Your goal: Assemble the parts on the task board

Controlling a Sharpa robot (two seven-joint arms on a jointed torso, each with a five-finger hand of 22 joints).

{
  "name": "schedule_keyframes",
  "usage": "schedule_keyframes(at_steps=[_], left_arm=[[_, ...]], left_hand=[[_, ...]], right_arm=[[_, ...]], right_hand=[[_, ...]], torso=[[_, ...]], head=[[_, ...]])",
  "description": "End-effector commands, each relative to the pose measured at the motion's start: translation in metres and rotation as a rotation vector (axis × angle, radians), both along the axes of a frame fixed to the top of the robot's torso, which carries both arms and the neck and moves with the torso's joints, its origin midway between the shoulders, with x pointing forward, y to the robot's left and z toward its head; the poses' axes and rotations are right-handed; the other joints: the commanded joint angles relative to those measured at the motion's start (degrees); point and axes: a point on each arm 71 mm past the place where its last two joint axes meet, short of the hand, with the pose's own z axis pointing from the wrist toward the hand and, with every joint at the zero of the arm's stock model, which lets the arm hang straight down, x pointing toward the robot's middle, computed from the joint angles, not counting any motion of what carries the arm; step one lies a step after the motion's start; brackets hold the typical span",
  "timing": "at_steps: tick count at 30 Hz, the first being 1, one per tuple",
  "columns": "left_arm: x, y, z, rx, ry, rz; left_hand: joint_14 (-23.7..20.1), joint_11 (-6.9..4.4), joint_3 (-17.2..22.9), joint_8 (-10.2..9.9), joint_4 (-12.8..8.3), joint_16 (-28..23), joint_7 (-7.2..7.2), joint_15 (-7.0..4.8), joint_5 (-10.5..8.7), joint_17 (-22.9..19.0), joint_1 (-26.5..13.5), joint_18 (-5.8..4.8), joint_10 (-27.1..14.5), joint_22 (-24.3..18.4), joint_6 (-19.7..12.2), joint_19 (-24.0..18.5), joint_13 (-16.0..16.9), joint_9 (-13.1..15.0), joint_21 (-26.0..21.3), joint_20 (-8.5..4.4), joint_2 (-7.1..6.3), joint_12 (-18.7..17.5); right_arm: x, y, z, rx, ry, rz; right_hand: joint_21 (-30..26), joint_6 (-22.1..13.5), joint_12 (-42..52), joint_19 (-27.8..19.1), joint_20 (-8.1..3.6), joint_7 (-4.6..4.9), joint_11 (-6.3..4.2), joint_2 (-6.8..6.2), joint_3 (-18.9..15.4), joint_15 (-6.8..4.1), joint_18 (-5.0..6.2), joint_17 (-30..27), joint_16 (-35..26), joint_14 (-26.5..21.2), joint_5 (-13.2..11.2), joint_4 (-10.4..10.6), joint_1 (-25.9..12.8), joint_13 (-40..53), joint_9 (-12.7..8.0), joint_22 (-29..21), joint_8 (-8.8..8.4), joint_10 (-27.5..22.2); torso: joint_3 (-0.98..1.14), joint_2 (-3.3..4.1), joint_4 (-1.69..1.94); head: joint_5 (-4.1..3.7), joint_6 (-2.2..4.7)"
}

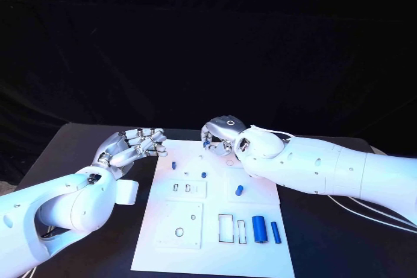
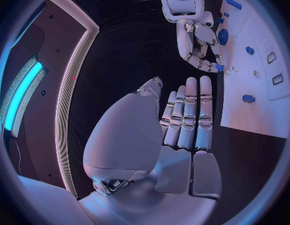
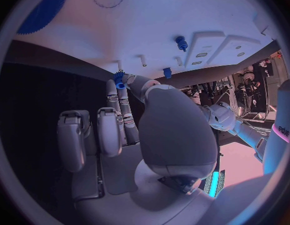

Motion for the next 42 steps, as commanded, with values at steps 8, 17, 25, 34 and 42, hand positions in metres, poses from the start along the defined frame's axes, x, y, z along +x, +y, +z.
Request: schedule_keyframes(at_steps=[8,17,25,34,42], left_arm=[[-0.0008,-0.0035,0.0056,-0.008,-0.016,-0.027],[-0.0006,-0.0034,0.0066,-0.006,-0.018,-0.028],[0.0000,-0.0027,0.0068,-0.005,-0.019,-0.026],[0.0003,-0.0018,0.0068,-0.004,-0.018,-0.024],[0.0008,-0.0005,0.0067,-0.002,-0.018,-0.020]], left_hand=[[-0.5,0.24,0.4,0.1,0.1,0.3,0.24,0.00,-0.37,0.1,0.0,0.59,0.2,0.1,0.1,-0.1,0.0,0.0,0.2,-0.34,-0.30,-0.3],[-0.5,0.24,0.4,0.1,0.1,0.3,0.24,0.00,-0.37,0.1,0.0,0.59,0.2,0.1,0.1,-0.1,0.0,0.0,0.2,-0.34,-0.30,-0.3],[-0.5,0.24,0.4,0.1,0.1,0.3,0.24,0.00,-0.37,0.1,0.0,0.59,0.2,0.1,0.1,-0.1,0.0,0.0,0.2,-0.34,-0.30,-0.3],[-0.5,0.24,0.4,0.1,0.1,0.3,0.24,0.00,-0.37,0.1,0.0,0.59,0.2,0.1,0.1,-0.1,0.0,0.0,0.2,-0.34,-0.30,-0.3],[-0.5,0.24,0.4,0.1,0.1,0.3,0.24,0.00,-0.37,0.1,0.0,0.59,0.2,0.1,0.1,-0.1,0.0,0.0,0.2,-0.34,-0.30,-0.3]], right_arm=[[0.0042,0.0028,-0.0049,-0.033,0.019,-0.012],[0.0054,0.0041,-0.0081,-0.053,0.041,-0.010],[0.0048,0.0052,-0.0097,-0.062,0.054,-0.006],[0.0053,0.0034,-0.0108,-0.069,0.061,-0.012],[0.0050,0.0029,-0.0105,-0.067,0.057,-0.014]], right_hand=[[0.2,-0.2,0.1,2.3,-0.22,0.28,-0.90,0.25,0.2,-0.08,-0.63,-0.1,0.3,2.7,-0.1,0.0,-0.6,0.3,0.1,9.1,-0.06,1.2],[0.1,-0.3,0.0,2.2,-0.19,0.27,-0.89,0.22,0.2,-0.05,-0.61,-0.1,0.3,2.7,-0.4,0.1,-0.9,0.4,0.3,9.1,-0.07,1.3],[0.2,-0.3,-0.1,2.2,-0.18,0.26,-0.89,0.20,0.2,-0.05,-0.62,-0.1,0.3,2.7,-0.5,0.1,-1.0,0.4,0.3,9.1,-0.09,1.3],[0.1,-0.3,-0.1,2.2,-0.16,0.24,-0.89,0.17,0.2,-0.04,-0.61,-0.2,0.3,2.7,-0.7,0.1,-1.1,0.4,0.4,9.1,-0.09,1.4],[0.2,-0.3,-0.1,2.2,-0.16,0.23,-0.89,0.16,0.2,-0.04,-0.61,-0.3,0.3,2.7,-0.8,0.1,-1.2,0.4,0.5,9.1,-0.09,1.4]], torso=[[-0.08,0.18,0.18],[-0.08,0.16,0.20],[-0.09,0.18,0.33],[-0.15,0.21,0.38],[-0.17,0.23,0.42]], head=[[0.01,-0.17],[0.11,-0.41],[0.16,-0.42],[0.02,-0.53],[0.04,-0.50]])
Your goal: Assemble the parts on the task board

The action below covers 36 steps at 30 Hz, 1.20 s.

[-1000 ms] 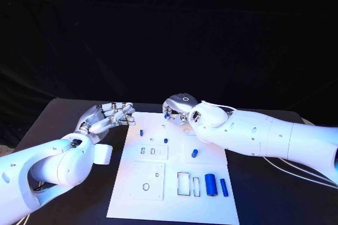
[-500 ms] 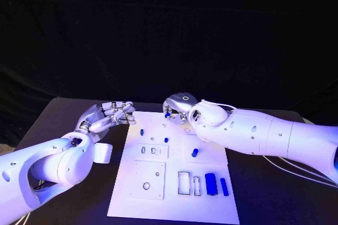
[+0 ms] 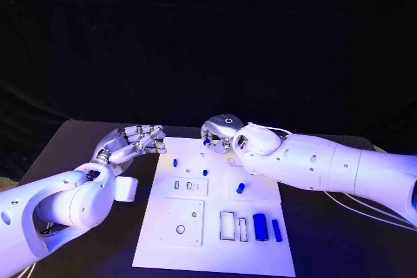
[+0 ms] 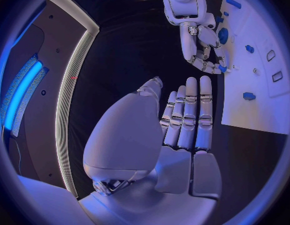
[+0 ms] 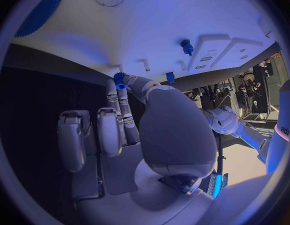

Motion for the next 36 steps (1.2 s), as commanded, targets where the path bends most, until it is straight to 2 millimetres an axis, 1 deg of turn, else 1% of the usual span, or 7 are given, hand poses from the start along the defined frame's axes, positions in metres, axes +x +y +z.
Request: schedule_keyframes(at_steps=[1,6,11,18,19,29,36], left_arm=[[0.0001,-0.0015,0.0029,-0.005,-0.013,-0.018],[0.0003,-0.0009,0.0029,-0.004,-0.013,-0.016],[0.0004,-0.0006,0.0028,-0.004,-0.013,-0.015],[0.0006,0.0002,0.0028,-0.003,-0.013,-0.013],[0.0007,0.0003,0.0027,-0.003,-0.013,-0.013],[0.0008,0.0008,0.0027,-0.002,-0.013,-0.012],[0.0011,0.0014,0.0025,-0.002,-0.013,-0.010]], left_hand=[[-0.7,0.26,0.6,0.1,0.1,0.4,0.27,0.02,-0.38,0.2,0.1,0.58,0.1,0.3,0.0,-0.3,0.0,0.0,0.5,-0.35,-0.38,-0.3],[-0.7,0.26,0.6,0.1,0.1,0.4,0.27,0.02,-0.38,0.2,0.1,0.58,0.1,0.3,0.0,-0.3,0.0,0.0,0.5,-0.35,-0.38,-0.3],[-0.7,0.26,0.6,0.1,0.1,0.4,0.27,0.02,-0.38,0.2,0.1,0.58,0.1,0.3,0.0,-0.3,0.0,0.0,0.5,-0.35,-0.38,-0.3],[-0.7,0.26,0.6,0.1,0.1,0.4,0.27,0.02,-0.38,0.2,0.1,0.58,0.1,0.3,0.0,-0.3,0.0,0.0,0.5,-0.35,-0.38,-0.3],[-0.7,0.26,0.6,0.1,0.1,0.4,0.27,0.02,-0.38,0.2,0.1,0.58,0.1,0.3,0.0,-0.3,0.0,0.0,0.5,-0.35,-0.38,-0.3],[-0.7,0.26,0.6,0.1,0.1,0.4,0.27,0.02,-0.38,0.2,0.1,0.58,0.1,0.3,0.0,-0.3,0.0,0.0,0.5,-0.35,-0.38,-0.3],[-0.7,0.26,0.6,0.1,0.1,0.4,0.27,0.02,-0.38,0.2,0.1,0.58,0.1,0.3,0.0,-0.3,0.0,0.0,0.5,-0.35,-0.38,-0.3]], right_arm=[[-0.0013,0.0003,-0.0075,-0.036,0.030,-0.001],[-0.0008,-0.0008,-0.0073,-0.036,0.024,-0.007],[-0.0005,-0.0025,-0.0073,-0.039,0.022,-0.014],[-0.0010,-0.0051,-0.0074,-0.046,0.020,-0.020],[-0.0011,-0.0056,-0.0074,-0.047,0.020,-0.020],[-0.0043,-0.0060,-0.0066,-0.043,0.016,-0.010],[-0.0069,-0.0036,-0.0056,-0.032,0.009,0.002]], right_hand=[[0.2,-0.1,0.0,2.2,-0.16,0.04,-1.01,0.02,0.2,-0.05,-0.72,0.0,0.2,2.7,-0.4,0.1,-0.4,0.1,0.1,9.1,0.16,1.3],[0.2,-0.1,0.0,2.2,-0.16,0.04,-1.00,-0.02,0.2,-0.05,-0.73,-0.1,0.2,2.7,-0.5,0.1,-0.4,0.1,0.1,9.1,0.14,1.3],[0.2,-0.1,0.0,2.2,-0.16,0.04,-1.00,-0.02,0.2,-0.05,-0.73,-0.1,0.2,2.7,-0.5,0.1,-0.4,0.1,0.1,9.1,0.14,1.3],[0.2,-0.1,0.0,2.3,-0.15,0.04,-1.00,-0.05,0.2,-0.04,-0.76,0.0,0.2,2.7,-0.5,0.1,-0.5,0.1,0.2,9.3,0.13,1.3],[0.2,-0.1,0.0,2.3,-0.15,0.04,-1.00,-0.05,0.2,-0.04,-0.76,0.0,0.2,2.7,-0.5,0.1,-0.5,0.1,0.2,9.3,0.13,1.3],[0.3,-0.1,-0.1,2.3,-0.15,0.02,-1.02,-0.14,0.2,-0.05,-0.77,0.0,0.2,2.7,-0.6,0.1,-0.5,0.1,0.2,9.3,0.13,1.3],[0.3,-0.1,-0.1,2.3,-0.15,0.02,-1.02,-0.15,0.2,-0.05,-0.77,0.0,0.2,2.7,-0.6,0.1,-0.6,0.1,0.2,9.3,0.14,1.3]], torso=[[0.00,0.03,0.06],[0.01,0.04,0.05],[-0.04,0.06,0.07],[0.03,0.09,0.07],[0.00,0.06,0.08],[0.02,0.11,0.06],[-0.06,0.12,0.26]], head=[[0.02,-0.01],[0.00,0.06],[-0.04,0.10],[-0.05,0.16],[-0.06,0.13],[-0.04,0.23],[-0.20,0.24]])
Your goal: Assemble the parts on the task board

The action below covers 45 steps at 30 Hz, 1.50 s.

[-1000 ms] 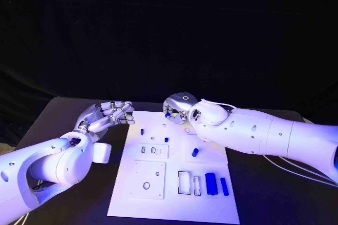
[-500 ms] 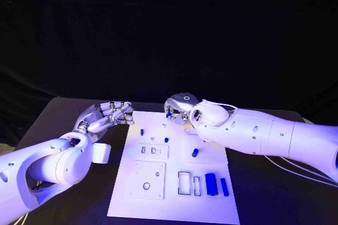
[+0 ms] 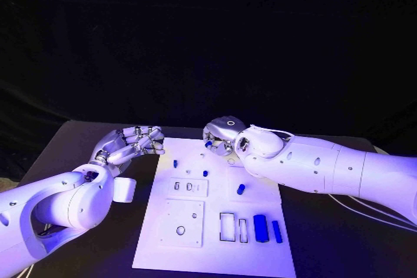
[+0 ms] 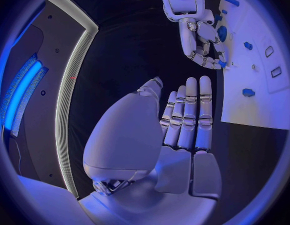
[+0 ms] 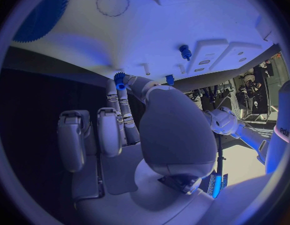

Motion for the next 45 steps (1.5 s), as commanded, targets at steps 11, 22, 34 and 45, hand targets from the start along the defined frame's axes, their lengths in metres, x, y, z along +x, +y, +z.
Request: schedule_keyframes(at_steps=[11,22,34,45], left_arm=[[0.000,-0.001,0.003,-0.005,-0.013,-0.017],[0.000,-0.002,0.003,-0.005,-0.012,-0.018],[0.000,-0.001,0.003,-0.005,-0.011,-0.019],[0.001,0.001,0.003,-0.001,-0.010,-0.013]], left_hand=[[-0.3,0.26,0.2,0.1,0.0,0.2,0.27,0.02,-0.38,0.1,0.1,0.58,0.1,0.1,0.0,-0.1,0.0,0.0,0.2,-0.15,-0.38,-0.3],[-0.3,0.26,0.2,0.1,0.0,0.2,0.27,0.02,-0.38,0.1,0.1,0.58,0.1,0.1,0.0,-0.1,0.0,0.0,0.2,-0.15,-0.38,-0.3],[-0.4,0.27,0.4,0.1,0.0,0.4,0.26,0.03,-0.39,0.2,0.2,0.57,0.1,0.3,0.0,-0.3,0.0,0.0,0.5,-0.15,-0.46,-0.4],[-0.4,0.27,0.4,0.1,0.0,0.4,0.26,0.03,-0.39,0.2,0.2,0.57,0.1,0.3,0.0,-0.3,0.0,0.0,0.5,-0.15,-0.46,-0.4]], right_arm=[[-0.002,0.005,-0.004,-0.018,0.005,0.012],[0.003,0.005,-0.006,-0.038,0.020,-0.011],[0.004,0.005,-0.007,-0.057,0.029,-0.022],[-0.014,-0.013,0.005,0.013,-0.018,-0.005]], right_hand=[[0.4,-0.1,-0.1,2.4,-0.13,-0.04,-0.94,-0.06,0.2,-0.04,-0.82,0.0,0.3,2.7,-0.3,0.2,-0.6,0.1,0.2,9.5,0.18,1.0],[-0.1,-1.9,-2.0,1.7,0.35,0.76,-0.04,-0.80,0.6,0.65,-0.61,-0.6,0.1,2.5,-1.3,0.6,-1.7,-0.4,0.4,8.6,-1.03,-1.3],[-1.3,-4.4,-3.8,0.3,1.39,1.87,1.23,-2.04,0.9,1.79,-0.12,-2.0,-0.4,2.0,-2.6,0.9,-2.6,-1.0,0.4,6.7,-2.80,-5.0],[-2.1,-5.9,-2.9,-0.5,1.84,1.80,1.37,-2.99,0.1,1.97,0.17,-2.9,-0.8,1.7,-2.7,1.4,-3.4,-1.1,0.5,5.6,-4.44,-6.5]], torso=[[-0.13,0.03,0.15],[-0.15,0.03,0.15],[-0.11,0.03,0.13],[0.01,-0.10,-0.19]], head=[[-0.14,-0.03],[-0.22,-0.07],[-0.19,-0.03],[-0.22,0.24]])
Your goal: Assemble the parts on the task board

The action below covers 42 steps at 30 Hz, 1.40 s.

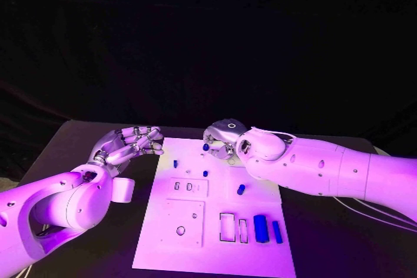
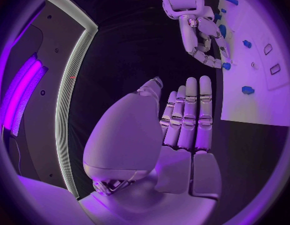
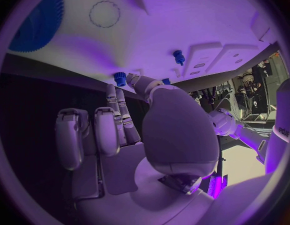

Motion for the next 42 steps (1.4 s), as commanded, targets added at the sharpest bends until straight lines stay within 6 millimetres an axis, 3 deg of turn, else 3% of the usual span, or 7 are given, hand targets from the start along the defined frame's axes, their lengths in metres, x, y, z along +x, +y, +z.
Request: schedule_keyframes(at_steps=[1,8,15,17,23,29,42], left_arm=[[0.000,-0.001,0.003,-0.004,-0.012,-0.017],[0.000,-0.007,0.003,0.031,-0.029,-0.060],[0.001,-0.020,0.002,0.081,-0.048,-0.115],[0.003,-0.023,0.001,0.095,-0.048,-0.118],[0.007,-0.027,-0.002,0.113,-0.044,-0.112],[0.009,-0.030,-0.004,0.120,-0.037,-0.111],[0.010,-0.031,-0.005,0.124,-0.032,-0.113]], left_hand=[[-0.4,0.27,0.4,0.1,0.0,0.4,0.26,0.03,-0.39,0.1,0.2,0.57,0.1,0.0,0.0,-0.3,0.0,0.0,0.1,-0.15,-0.46,-0.2],[-0.7,0.31,0.4,0.0,0.1,0.5,0.25,0.10,-0.47,0.2,0.0,0.54,0.0,0.2,-0.1,-0.6,0.0,-0.1,0.4,-0.12,-0.63,-0.3],[-1.1,0.33,0.5,0.0,0.0,0.5,0.24,0.17,-0.49,0.3,-0.1,0.52,-0.1,0.4,-0.3,-0.9,0.0,-0.1,0.6,-0.08,-0.78,-0.4],[-1.1,0.34,0.5,0.0,0.0,0.5,0.24,0.18,-0.50,0.3,-0.1,0.52,-0.1,0.4,-0.3,-0.9,0.0,-0.1,0.7,-0.07,-0.81,-0.4],[-1.2,0.34,0.5,0.0,0.1,0.5,0.23,0.18,-0.50,0.3,-0.1,0.52,-0.1,0.4,-0.3,-0.9,0.0,-0.1,0.7,-0.06,-0.84,-0.4],[-1.2,0.33,0.5,0.0,0.1,0.5,0.22,0.19,-0.51,0.3,-0.2,0.52,0.0,0.5,-0.3,-1.0,0.0,-0.1,0.7,-0.06,-0.85,-0.4],[-1.2,0.33,0.5,0.0,0.1,0.5,0.21,0.19,-0.51,0.3,-0.3,0.52,0.0,0.5,-0.3,-1.0,0.0,-0.1,0.8,-0.05,-0.87,-0.4]], right_arm=[[-0.006,-0.010,0.008,0.036,-0.037,-0.008],[-0.016,-0.060,0.026,0.217,0.036,-0.093],[-0.025,-0.101,0.027,0.337,0.166,-0.183],[-0.026,-0.110,0.025,0.344,0.195,-0.208],[-0.025,-0.122,0.018,0.334,0.242,-0.248],[-0.024,-0.124,0.009,0.323,0.270,-0.265],[-0.021,-0.115,-0.009,0.285,0.294,-0.267]], right_hand=[[0.0,0.1,0.7,0.2,0.05,-0.17,-0.31,-0.44,-0.3,0.05,0.12,0.2,0.1,1.7,-0.1,0.4,-0.5,0.2,0.2,5.8,-0.28,1.0],[0.9,-0.3,3.3,1.3,-0.31,0.39,-0.84,-1.29,-1.2,-0.36,-0.28,1.3,0.8,2.1,-0.5,1.9,-1.9,1.3,0.3,7.5,-1.20,6.8],[2.1,-1.6,8.8,2.7,-1.32,-0.71,-2.46,-2.62,-6.7,-1.59,-0.75,2.2,1.5,2.4,3.6,2.9,-3.2,5.3,1.3,9.6,-1.26,14.0],[3.0,-3.2,21.1,3.7,-2.08,-1.31,-3.00,-1.29,-12.9,-2.79,-1.15,4.4,2.7,2.9,5.8,3.1,-1.7,16.7,2.8,11.1,0.01,12.0],[4.3,-6.3,62.9,5.3,-1.38,-0.62,-2.20,1.33,-19.8,-1.42,-1.68,11.5,6.1,4.1,6.3,7.9,2.1,56.5,5.6,13.4,2.65,11.2],[4.7,-7.3,69.0,5.9,-1.05,-0.24,-1.82,1.63,-21.6,-1.04,-1.89,15.3,7.6,4.8,6.5,9.7,3.5,62.2,6.0,14.1,3.14,13.9],[5.4,-7.9,72.6,6.6,-0.80,0.01,-1.56,1.93,-22.7,-0.77,-2.15,17.1,8.2,5.1,6.7,10.8,4.6,65.5,6.3,15.1,3.35,15.9]], torso=[[0.10,-0.11,-0.26],[0.50,-0.44,-1.13],[1.27,-0.72,-1.61],[1.54,-0.85,-1.98],[2.00,-0.77,-2.36],[2.23,-0.51,-2.48],[2.16,-0.36,-2.21]], head=[[-0.11,0.31],[0.15,0.65],[0.29,0.67],[0.34,0.73],[0.39,0.78],[0.30,0.66],[0.20,-0.02]])
